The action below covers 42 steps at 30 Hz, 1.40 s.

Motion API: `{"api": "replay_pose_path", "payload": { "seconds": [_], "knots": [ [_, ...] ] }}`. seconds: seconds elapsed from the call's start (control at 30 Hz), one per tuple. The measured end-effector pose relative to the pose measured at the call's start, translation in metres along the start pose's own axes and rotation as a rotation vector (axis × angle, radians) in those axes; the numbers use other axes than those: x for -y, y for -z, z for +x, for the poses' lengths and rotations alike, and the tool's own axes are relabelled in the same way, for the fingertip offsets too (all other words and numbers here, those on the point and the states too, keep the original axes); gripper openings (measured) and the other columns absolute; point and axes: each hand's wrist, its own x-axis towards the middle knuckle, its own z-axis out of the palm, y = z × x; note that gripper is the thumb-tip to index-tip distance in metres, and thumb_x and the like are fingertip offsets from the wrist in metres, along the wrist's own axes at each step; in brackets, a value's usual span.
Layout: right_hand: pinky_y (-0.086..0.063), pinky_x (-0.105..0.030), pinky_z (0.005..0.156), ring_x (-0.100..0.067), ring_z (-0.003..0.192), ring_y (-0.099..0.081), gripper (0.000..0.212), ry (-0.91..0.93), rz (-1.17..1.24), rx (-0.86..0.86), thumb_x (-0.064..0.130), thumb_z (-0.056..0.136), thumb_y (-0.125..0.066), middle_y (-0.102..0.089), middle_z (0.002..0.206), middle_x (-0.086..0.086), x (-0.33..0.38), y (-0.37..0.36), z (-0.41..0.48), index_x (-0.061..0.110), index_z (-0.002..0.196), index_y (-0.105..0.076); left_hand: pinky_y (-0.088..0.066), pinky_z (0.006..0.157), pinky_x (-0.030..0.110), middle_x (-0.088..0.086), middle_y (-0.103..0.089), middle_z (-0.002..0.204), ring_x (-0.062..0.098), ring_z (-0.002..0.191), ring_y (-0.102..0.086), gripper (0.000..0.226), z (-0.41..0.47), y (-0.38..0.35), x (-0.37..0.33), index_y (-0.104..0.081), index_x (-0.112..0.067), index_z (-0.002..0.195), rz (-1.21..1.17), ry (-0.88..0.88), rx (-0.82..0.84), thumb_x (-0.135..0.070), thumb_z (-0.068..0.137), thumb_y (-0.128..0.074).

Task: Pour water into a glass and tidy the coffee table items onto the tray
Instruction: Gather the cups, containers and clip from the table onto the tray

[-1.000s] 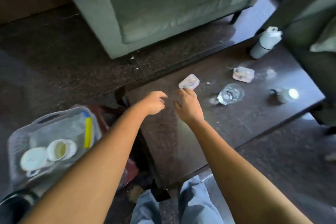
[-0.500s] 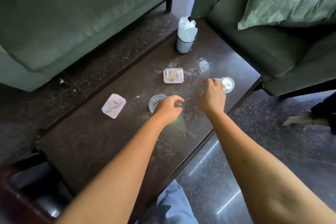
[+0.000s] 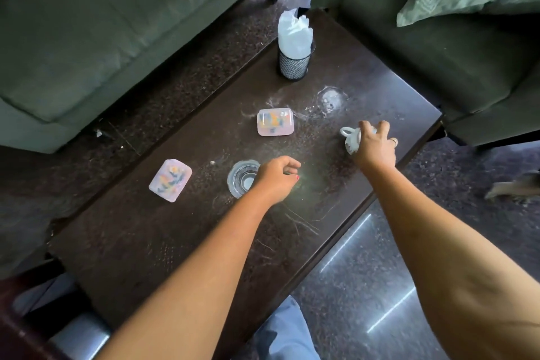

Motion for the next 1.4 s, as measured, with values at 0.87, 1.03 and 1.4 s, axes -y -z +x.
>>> {"api": "replay_pose_path", "payload": {
  "seconds": [0.87, 1.03, 1.4],
  "knots": [
    [-0.047, -0.042, 0.078, -0.039, 0.111, -0.043, 0.069, 0.999, 0.106, -0.027, 0.033, 0.071, -0.071, -0.041, 0.125, -0.006, 0.274, 0.086, -0.288, 0.022, 0.13, -0.038, -0.039, 0.059, 0.018, -0.005, -0.064, 0.089, 0.008, 0.081, -0.058, 0.032, -0.243, 0.206, 0.108, -0.059, -0.018, 0.116, -0.387, 0.068, -0.548, -0.002, 0.089, -0.056],
    [-0.047, -0.042, 0.077, -0.037, 0.111, -0.047, 0.066, 1.288, 0.01, 0.137, 0.046, 0.076, -0.066, -0.05, 0.123, -0.005, 0.354, 0.058, -0.431, 0.027, 0.131, -0.035, -0.045, 0.072, 0.028, 0.008, -0.063, 0.089, 0.017, 0.081, -0.055, 0.033, -0.37, 0.291, 0.193, -0.062, -0.013, 0.108, -0.352, 0.142, -0.647, 0.008, 0.084, -0.054],
    [-0.052, -0.043, 0.08, -0.035, 0.109, -0.055, 0.071, 1.531, -0.371, 0.288, 0.014, 0.076, -0.068, -0.042, 0.134, -0.002, 0.436, -0.038, -0.59, 0.033, 0.134, -0.033, -0.044, 0.055, 0.005, 0.013, -0.062, 0.113, 0.015, 0.096, -0.056, 0.048, -0.509, 0.344, 0.361, -0.057, -0.005, 0.125, -0.267, 0.358, -0.561, 0.017, 0.084, -0.044]
  ]
}}
